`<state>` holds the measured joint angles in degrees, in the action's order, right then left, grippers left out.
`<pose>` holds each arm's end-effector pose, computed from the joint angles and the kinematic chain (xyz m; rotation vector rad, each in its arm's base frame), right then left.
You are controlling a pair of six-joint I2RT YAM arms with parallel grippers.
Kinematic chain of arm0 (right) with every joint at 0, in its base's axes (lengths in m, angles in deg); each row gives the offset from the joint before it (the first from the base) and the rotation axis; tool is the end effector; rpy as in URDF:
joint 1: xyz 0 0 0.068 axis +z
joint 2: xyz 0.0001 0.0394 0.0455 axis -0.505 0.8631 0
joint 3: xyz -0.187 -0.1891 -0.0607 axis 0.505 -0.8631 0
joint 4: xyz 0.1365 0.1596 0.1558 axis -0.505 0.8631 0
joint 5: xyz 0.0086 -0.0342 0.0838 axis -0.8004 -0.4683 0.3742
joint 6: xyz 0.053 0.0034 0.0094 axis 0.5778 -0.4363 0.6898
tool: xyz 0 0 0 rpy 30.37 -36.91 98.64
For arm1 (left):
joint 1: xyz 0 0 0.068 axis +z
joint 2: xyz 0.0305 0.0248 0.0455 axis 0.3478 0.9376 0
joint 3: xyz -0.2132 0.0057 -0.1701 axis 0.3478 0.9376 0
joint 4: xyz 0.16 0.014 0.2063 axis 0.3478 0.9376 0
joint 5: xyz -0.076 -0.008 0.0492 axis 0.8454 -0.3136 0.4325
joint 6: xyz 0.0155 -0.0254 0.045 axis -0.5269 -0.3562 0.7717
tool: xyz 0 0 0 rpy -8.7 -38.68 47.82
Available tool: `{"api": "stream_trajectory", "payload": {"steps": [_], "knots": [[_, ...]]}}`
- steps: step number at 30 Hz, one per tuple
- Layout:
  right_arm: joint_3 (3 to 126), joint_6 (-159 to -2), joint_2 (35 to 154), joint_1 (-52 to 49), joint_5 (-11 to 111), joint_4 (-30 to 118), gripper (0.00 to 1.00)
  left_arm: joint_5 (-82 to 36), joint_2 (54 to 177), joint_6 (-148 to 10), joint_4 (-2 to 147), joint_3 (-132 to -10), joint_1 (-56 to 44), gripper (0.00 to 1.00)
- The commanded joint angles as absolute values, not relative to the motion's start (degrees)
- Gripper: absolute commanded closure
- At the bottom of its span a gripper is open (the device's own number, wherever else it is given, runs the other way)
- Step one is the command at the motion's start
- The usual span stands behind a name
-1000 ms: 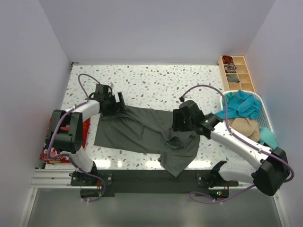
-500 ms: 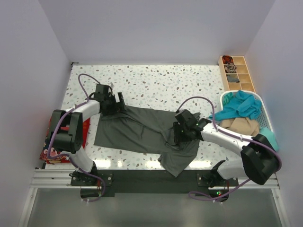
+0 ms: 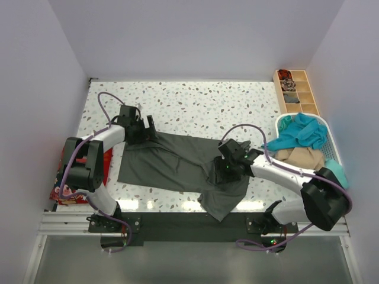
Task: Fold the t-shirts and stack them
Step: Fold the flattened tshirt in 1/3 of the way
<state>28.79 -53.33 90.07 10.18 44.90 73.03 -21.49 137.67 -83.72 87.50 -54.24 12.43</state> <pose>0.1779 0.1546 0.1710 -0.1789 2.8076 0.4150 0.3342 -0.0526 0.1649 -0.3344 2.5542 -0.4418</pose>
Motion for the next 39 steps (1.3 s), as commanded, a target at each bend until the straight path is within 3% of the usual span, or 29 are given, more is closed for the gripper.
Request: {"api": "stream_trajectory", "payload": {"steps": [1, 5, 10, 20, 28, 39], "knots": [[37.24, -56.41, 83.45, 10.28, 34.75, 75.46, 0.45, -23.58, 135.48, -82.38, 88.83, -55.95, 12.09, 0.0], [40.42, -60.62, 83.6, 7.12, 28.84, 74.94, 0.4, -25.16, 134.51, -82.38, 89.44, -56.12, 12.18, 0.0], [38.49, -61.95, 90.01, -2.19, 32.97, 68.79, 0.43, -27.8, 135.47, -82.2, 91.02, -56.03, 12.18, 0.0], [40.15, -63.97, 103.28, -4.93, 32.19, 61.31, 0.44, -31.05, 136.53, -81.59, 93.4, -56.74, 12.18, 0.0], [50.25, -64.24, 116.45, -11.42, 24.54, 64.3, 0.45, -36.77, 140.39, -81.06, 95.6, -56.91, 12.44, 0.0], [70.38, -65.91, 131.06, -18.9, 30.14, 67.56, 0.44, -39.23, 146.55, -81.24, 97.97, -58.05, 13.76, 0.0]]}}
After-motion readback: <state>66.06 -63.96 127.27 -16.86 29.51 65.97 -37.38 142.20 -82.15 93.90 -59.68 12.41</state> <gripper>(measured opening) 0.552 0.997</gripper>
